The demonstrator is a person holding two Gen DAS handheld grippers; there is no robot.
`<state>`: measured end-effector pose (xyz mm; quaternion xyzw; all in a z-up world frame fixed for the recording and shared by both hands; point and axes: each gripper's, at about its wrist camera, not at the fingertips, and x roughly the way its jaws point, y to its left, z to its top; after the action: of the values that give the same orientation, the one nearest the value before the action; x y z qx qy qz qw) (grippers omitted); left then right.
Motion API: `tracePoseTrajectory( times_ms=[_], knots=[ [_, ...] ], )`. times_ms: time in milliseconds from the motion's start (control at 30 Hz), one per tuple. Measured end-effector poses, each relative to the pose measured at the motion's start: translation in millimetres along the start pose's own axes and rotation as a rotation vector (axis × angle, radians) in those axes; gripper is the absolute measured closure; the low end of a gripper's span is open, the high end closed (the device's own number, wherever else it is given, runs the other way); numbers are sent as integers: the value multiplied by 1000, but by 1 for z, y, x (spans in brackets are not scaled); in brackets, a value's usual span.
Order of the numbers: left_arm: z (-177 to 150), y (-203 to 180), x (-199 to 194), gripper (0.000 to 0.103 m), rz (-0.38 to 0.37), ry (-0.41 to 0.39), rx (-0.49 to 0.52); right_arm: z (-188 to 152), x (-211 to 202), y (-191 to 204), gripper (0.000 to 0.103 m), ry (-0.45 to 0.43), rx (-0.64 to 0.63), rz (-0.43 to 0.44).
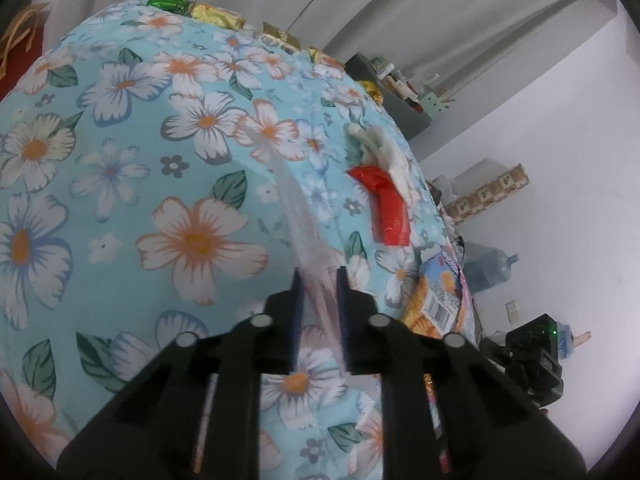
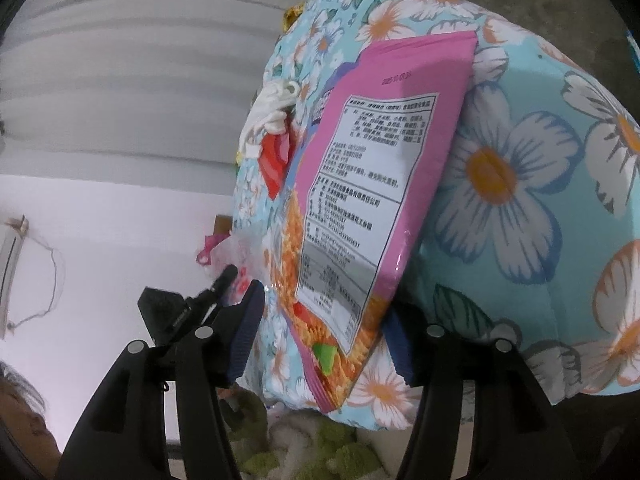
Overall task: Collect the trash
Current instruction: 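Grasp the pink-orange snack bag edge with the right gripper while the left grasps a clear plastic wrapper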
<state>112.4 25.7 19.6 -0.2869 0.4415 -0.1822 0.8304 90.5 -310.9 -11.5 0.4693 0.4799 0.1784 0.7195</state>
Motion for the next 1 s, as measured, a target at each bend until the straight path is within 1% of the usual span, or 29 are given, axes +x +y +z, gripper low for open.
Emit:
tracePoseTrajectory(
  times_ms=[33, 67, 100, 133, 200, 233, 300, 400, 467, 600, 667, 800, 1000],
  knots=[
    [0, 0, 0, 96, 1, -3, 2, 1, 1, 1, 48, -9, 5, -6],
    [-1, 0, -1, 98, 0, -8, 3, 1, 2, 1, 51, -15, 5, -15],
    [-1, 0, -3, 100, -3, -13, 7, 1, 2, 2, 56, -21, 5, -30],
    [-2, -1, -3, 101, -2, -15, 11, 1, 3, 2, 58, -27, 5, -45],
    [-2, -2, -6, 103, -2, -23, 16, 1, 3, 2, 67, -38, 10, -59],
    [-2, -3, -7, 103, -4, -26, 18, 1, 2, 3, 69, -51, 14, -62],
    [-1, -3, -10, 103, -4, -31, 21, 1, -1, 5, 76, -68, 12, -59],
    [-2, -7, -19, 103, -8, -51, 44, 1, -4, 10, 83, -80, 7, -45],
    [-2, -12, -25, 103, -12, -66, 63, 2, -8, 13, 84, -83, 5, -29],
    [-4, -18, -36, 103, -28, -90, 81, 2, -13, 19, 92, -89, 8, 24],
    [-4, -22, -43, 103, -38, -100, 88, 2, -16, 23, 94, -97, 4, 46],
    [-7, -28, -56, 103, -71, -123, 111, 1, -23, 35, 96, -117, -21, 78],
    [-11, -39, -75, 103, -94, -151, 137, -5, -38, 49, 98, -147, -54, 120]
  ],
)
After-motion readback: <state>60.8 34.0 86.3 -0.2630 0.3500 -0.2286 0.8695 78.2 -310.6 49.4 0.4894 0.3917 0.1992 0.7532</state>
